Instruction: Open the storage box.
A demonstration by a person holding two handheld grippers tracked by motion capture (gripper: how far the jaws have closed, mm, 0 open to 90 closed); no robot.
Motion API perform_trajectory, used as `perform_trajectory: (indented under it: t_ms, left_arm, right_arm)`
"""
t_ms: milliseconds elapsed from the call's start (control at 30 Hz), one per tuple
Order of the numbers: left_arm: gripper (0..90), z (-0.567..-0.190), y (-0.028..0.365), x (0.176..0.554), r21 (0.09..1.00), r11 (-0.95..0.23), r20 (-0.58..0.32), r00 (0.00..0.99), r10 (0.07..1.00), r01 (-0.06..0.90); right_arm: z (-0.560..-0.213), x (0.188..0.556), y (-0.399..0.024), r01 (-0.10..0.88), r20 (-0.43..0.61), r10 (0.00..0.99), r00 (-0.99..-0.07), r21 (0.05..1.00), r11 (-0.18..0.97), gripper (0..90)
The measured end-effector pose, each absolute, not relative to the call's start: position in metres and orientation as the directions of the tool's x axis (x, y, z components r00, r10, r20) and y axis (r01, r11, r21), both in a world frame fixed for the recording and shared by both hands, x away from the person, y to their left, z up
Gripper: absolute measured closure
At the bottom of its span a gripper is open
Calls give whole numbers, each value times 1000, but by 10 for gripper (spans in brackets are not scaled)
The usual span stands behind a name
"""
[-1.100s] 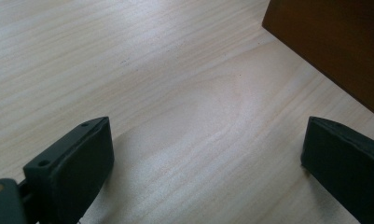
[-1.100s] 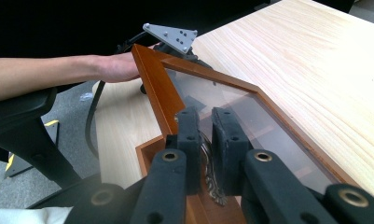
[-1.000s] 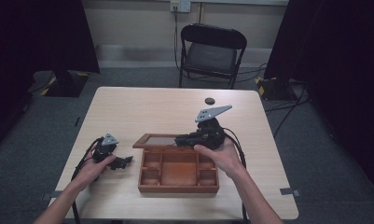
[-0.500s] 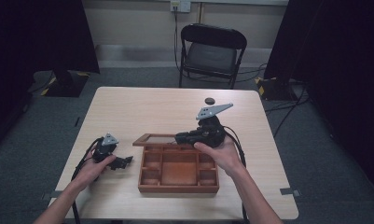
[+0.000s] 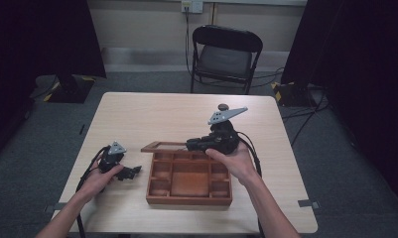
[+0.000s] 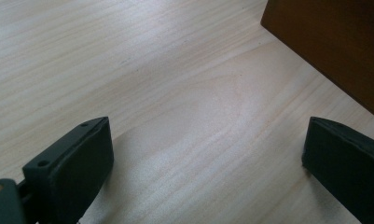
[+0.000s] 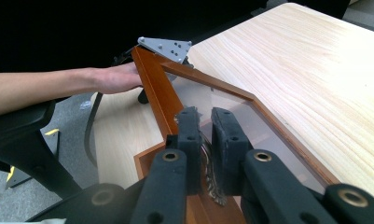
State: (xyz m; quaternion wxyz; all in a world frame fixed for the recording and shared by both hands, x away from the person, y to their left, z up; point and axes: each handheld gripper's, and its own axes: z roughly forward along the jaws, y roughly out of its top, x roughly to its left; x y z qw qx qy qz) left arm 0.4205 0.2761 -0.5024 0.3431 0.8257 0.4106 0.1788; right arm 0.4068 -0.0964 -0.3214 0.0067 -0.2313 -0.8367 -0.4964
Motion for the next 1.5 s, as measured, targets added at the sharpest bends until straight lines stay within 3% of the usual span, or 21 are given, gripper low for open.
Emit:
perform_trajectory:
  t_ms: [1500]
  left_arm:
    - [14, -502, 276, 421, 713, -429, 15, 600, 800, 555]
  right_arm:
    - [-312, 415, -94, 364, 201, 396, -896, 845, 393, 846]
